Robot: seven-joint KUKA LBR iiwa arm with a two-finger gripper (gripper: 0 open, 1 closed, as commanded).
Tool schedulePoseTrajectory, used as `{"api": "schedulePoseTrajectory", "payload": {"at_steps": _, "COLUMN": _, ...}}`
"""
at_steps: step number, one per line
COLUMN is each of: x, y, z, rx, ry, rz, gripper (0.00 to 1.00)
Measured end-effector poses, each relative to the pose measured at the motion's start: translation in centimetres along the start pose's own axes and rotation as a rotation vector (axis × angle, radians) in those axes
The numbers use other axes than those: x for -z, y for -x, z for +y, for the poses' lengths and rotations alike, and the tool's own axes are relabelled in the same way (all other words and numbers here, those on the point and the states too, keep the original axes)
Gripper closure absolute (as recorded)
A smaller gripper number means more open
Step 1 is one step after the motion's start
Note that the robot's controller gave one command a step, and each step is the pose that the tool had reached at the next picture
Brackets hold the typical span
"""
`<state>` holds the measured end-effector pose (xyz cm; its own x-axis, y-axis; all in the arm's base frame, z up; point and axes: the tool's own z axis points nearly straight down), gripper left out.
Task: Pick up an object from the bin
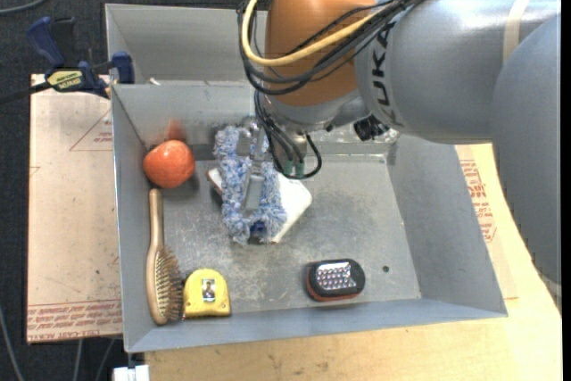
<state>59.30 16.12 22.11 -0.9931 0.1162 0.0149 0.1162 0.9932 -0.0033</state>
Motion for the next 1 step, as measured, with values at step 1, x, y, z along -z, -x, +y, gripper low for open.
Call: {"api": "schedulePoseTrajectory", "payload": {"at_steps": 1, "x": 0.54, "y": 1.18, "z": -1.63, "rx": -0.030, "ry": 0.014, "rz": -0.035, "gripper": 0.00}}
